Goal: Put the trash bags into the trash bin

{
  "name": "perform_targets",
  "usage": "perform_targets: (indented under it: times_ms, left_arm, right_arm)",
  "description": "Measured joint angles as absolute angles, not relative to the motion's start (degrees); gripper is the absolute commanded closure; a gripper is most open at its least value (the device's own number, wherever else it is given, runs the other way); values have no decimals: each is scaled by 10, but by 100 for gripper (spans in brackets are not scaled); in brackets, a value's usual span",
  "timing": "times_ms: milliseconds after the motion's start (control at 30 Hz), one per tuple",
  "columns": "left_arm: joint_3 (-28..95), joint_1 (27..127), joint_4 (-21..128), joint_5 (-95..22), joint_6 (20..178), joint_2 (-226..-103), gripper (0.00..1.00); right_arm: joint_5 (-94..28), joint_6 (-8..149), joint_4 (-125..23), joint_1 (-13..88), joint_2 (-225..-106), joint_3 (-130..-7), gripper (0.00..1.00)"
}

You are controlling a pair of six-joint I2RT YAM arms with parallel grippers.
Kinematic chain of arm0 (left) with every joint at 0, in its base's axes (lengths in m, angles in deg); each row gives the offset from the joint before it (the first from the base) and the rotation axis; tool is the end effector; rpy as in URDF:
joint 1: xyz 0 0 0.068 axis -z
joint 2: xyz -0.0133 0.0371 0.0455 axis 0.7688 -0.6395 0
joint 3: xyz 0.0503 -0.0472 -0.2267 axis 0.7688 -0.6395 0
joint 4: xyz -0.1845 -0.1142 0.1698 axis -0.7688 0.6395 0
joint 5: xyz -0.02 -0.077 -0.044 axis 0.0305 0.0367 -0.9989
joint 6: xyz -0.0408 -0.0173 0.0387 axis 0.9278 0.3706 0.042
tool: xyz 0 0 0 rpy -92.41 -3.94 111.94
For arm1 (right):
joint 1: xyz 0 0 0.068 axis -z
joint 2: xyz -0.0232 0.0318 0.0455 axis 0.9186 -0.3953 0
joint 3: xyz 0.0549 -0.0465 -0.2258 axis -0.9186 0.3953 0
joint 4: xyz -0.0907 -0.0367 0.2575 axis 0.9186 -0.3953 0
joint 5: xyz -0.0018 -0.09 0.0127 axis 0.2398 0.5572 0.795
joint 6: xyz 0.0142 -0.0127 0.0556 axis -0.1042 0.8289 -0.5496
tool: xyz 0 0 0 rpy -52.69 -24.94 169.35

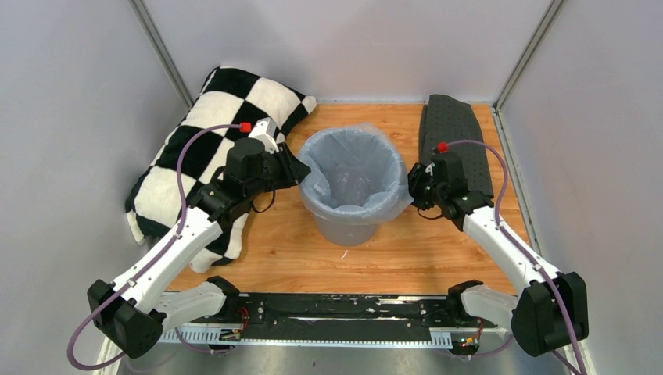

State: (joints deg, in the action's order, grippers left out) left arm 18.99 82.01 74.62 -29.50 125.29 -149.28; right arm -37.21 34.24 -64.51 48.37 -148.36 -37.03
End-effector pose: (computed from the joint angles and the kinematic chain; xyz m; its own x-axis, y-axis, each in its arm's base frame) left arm 0.2363 -0.1472 0.3136 -0.5855 -0.3603 -0.7262 0.2294 0.7855 -0.5748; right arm 0.2643 0.0970 0.2246 -0.7039 0.4735 -0.5294 0.0112 0.7527 0.6583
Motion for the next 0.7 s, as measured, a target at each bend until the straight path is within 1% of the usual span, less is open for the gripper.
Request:
perform_targets:
  times_ms: [267, 433, 700]
  left_arm:
    - [190, 823, 746, -293, 1253, -1493, 68]
    - [190, 823, 746, -293, 1253, -1493, 68]
    - [190, 823, 746, -293, 1253, -1493, 68]
  right_arm:
    - [-346, 370, -725, 484, -1481, -371, 45]
    - [-331, 389, -761, 484, -1451, -371, 39]
    - [-294, 408, -789, 484, -1407, -393, 36]
